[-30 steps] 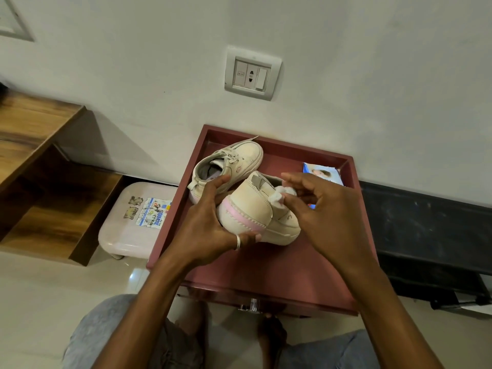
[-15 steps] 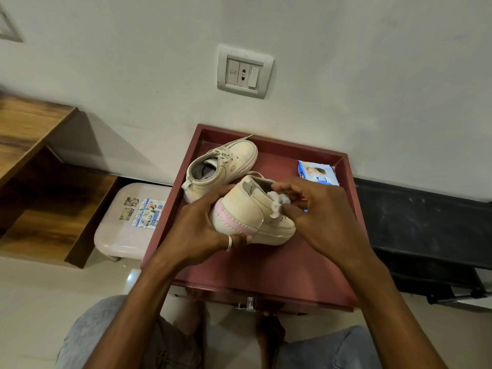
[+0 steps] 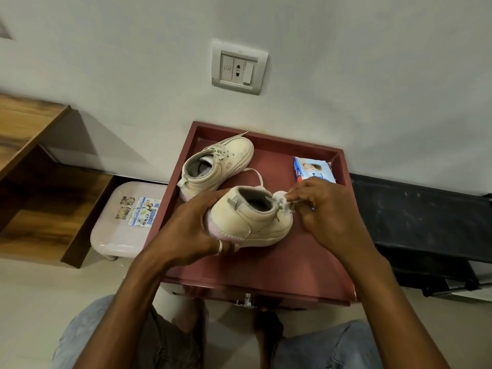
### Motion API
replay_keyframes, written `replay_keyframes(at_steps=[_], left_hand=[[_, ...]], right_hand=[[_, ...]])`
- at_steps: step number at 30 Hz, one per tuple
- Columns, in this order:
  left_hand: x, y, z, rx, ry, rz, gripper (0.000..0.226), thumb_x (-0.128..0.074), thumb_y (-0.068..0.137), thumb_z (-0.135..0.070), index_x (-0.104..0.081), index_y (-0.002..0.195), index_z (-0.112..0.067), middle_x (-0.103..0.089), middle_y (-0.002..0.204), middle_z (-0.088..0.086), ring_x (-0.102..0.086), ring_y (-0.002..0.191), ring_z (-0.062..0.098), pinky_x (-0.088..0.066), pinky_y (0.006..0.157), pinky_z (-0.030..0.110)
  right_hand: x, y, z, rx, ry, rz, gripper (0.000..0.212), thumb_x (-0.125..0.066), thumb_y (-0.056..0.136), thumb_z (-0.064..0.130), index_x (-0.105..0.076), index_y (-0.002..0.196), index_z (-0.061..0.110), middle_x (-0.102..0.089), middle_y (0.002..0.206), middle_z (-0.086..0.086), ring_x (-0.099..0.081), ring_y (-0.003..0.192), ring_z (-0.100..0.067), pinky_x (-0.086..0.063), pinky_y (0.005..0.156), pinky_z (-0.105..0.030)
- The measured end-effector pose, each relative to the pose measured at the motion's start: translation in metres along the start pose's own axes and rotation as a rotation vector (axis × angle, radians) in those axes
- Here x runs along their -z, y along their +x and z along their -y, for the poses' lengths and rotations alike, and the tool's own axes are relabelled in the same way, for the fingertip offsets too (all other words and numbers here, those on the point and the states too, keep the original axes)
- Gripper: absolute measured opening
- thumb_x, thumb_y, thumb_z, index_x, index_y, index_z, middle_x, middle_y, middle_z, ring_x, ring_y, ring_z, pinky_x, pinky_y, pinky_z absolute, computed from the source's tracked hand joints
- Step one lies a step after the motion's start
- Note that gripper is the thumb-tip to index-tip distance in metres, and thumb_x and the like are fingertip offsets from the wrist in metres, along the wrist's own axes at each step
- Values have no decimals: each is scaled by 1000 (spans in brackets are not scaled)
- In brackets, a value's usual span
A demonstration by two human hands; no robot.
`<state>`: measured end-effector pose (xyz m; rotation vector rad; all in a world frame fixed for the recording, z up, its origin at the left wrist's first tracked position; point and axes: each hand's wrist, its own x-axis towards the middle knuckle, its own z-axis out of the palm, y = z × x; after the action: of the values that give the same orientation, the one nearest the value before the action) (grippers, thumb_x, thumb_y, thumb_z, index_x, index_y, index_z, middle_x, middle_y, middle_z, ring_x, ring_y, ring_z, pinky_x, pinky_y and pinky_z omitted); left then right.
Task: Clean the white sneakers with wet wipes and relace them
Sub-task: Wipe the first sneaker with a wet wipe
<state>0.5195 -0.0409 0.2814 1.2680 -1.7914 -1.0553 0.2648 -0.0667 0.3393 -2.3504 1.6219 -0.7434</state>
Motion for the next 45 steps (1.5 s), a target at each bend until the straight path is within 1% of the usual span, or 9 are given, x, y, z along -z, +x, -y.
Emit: replay_keyframes(at_steps=[4,8,12,21,28,35,39,42,45], left_hand=[[2,-2,4,1,63,43,95,-94,59,-23,-48,137,-52,-56,134,-20,-53,125,-1,-50,100,24],[-2,0,5,-24,47,94,95,-93,60,-11,-51,141,-39,-62,130,-22,-58,123,1,-52,97,21],[0,-2,7,-21,54,111,97,-92,60,-6,-49,140,-41,-62,127,-31,-59,118,-7,-48,91,9],[-5,-1,5,-4,67,50,88,-93,67,-15,-45,130,-54,-57,116,-49,-58,110,-17,-44,84,1],[-2,-1,1,-3,77,39,87,-93,66,-11,-47,128,-53,-59,115,-47,-58,110,-16,-44,84,1],[0,-3,0,38,76,-3,73,-93,68,-15,-52,115,-53,-59,106,-50,-60,102,-17,-46,78,2],[-6,0,-5,98,-32,-58,73,-96,65,-28,-56,125,-44,-68,111,-32,-65,102,-6,-52,80,11],[-10,4,-10,144,-145,-229,92,-92,59,-44,-50,141,-33,-64,122,-22,-64,109,-2,-55,84,15],[-18,8,-23,110,-83,-388,96,-87,60,-50,-46,144,-32,-57,132,-15,-60,117,4,-57,91,30]], right_hand=[[2,0,5,-334,151,118,12,-79,80,19,-77,92,21,-72,86,12,-61,73,10,-42,68,0],[-16,-2,19,-507,320,131,16,-81,73,33,-74,79,21,-73,72,4,-71,72,-11,-59,77,-40],[-23,2,23,-583,385,137,13,-81,74,28,-73,77,18,-73,69,0,-72,73,-18,-59,78,-46],[-23,-8,48,-536,390,176,17,-75,79,25,-70,65,17,-72,67,4,-71,67,-15,-58,74,-43],[-19,-2,29,-527,246,134,12,-71,82,18,-70,70,20,-70,69,9,-65,69,-6,-50,65,-25],[-18,-7,53,-426,449,113,10,-75,82,17,-71,73,19,-72,76,10,-68,70,-3,-53,68,-21],[-9,-1,48,-467,620,20,9,-73,83,12,-71,82,21,-75,80,4,-72,78,-13,-59,81,-43],[-7,-4,36,-499,488,-84,19,-67,86,10,-70,96,25,-73,85,9,-70,81,-10,-60,76,-42],[-11,-12,42,-377,343,-20,25,-63,89,14,-73,102,33,-71,90,21,-67,83,-1,-59,76,-34]])
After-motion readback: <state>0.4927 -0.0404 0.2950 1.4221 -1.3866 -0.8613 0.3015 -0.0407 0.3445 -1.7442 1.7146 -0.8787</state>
